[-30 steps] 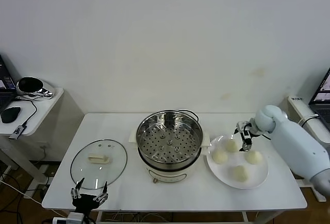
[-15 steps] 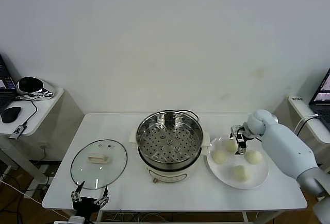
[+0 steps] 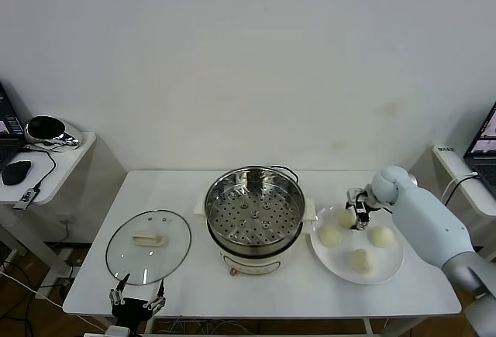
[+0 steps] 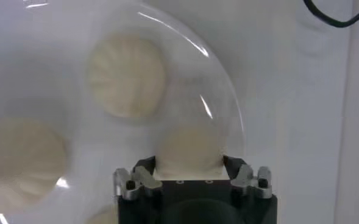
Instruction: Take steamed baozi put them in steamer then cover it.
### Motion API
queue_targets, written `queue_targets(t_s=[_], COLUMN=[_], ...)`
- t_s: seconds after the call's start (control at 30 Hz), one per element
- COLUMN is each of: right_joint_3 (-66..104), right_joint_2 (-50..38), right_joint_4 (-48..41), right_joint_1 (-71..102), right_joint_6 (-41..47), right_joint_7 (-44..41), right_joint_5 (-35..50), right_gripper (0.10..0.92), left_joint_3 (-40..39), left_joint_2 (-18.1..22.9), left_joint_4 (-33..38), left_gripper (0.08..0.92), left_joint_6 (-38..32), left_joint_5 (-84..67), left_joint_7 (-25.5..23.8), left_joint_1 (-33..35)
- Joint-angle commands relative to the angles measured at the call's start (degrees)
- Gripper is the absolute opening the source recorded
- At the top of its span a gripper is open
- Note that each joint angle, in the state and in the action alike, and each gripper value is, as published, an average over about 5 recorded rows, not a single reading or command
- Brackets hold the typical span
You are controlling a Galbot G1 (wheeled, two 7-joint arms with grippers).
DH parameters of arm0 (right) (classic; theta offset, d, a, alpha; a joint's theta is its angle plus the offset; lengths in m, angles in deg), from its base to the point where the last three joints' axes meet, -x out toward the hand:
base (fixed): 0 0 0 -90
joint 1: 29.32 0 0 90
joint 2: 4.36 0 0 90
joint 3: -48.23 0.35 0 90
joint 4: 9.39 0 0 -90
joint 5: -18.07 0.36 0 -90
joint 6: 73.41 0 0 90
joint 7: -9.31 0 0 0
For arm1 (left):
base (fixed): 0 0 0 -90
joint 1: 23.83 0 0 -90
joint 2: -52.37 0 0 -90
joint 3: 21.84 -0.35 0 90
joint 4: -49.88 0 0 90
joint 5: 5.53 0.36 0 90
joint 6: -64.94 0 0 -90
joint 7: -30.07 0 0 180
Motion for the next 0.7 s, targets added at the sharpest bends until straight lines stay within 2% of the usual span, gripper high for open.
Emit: queue_targets(t_s=[0.03,0.4,0.7], right_joint_3=[-0.10,-11.18,-26.63], right_joint_2=[-1.43,-8.60,-3.11], right_joint_4=[1.20,11.37,12.07], right_joint_1=[-0.63,-17.03,-35.87], right_joint_6=[-0.09,2.93,2.98], right_joint_7=[-0.58,-5.46,-11.50], right_joint_5=[2.17,18.88,29.88], right_gripper=[0.665,0.653,0.645], left_joint_3=[0.00,-0.34,-0.23], left_joint_2=[-0.04,-0.08,-0.50], left_joint_4=[-0.01,0.66,2.18], left_gripper=[0.823,0.823,0.823], left_joint_6=[-0.01,0.09,0.34], left_joint_5=[0.00,-0.02,-0.29], left_joint_7=[-0.02,-0.05,0.02], left_joint_1=[0.04,-0.26,-0.31])
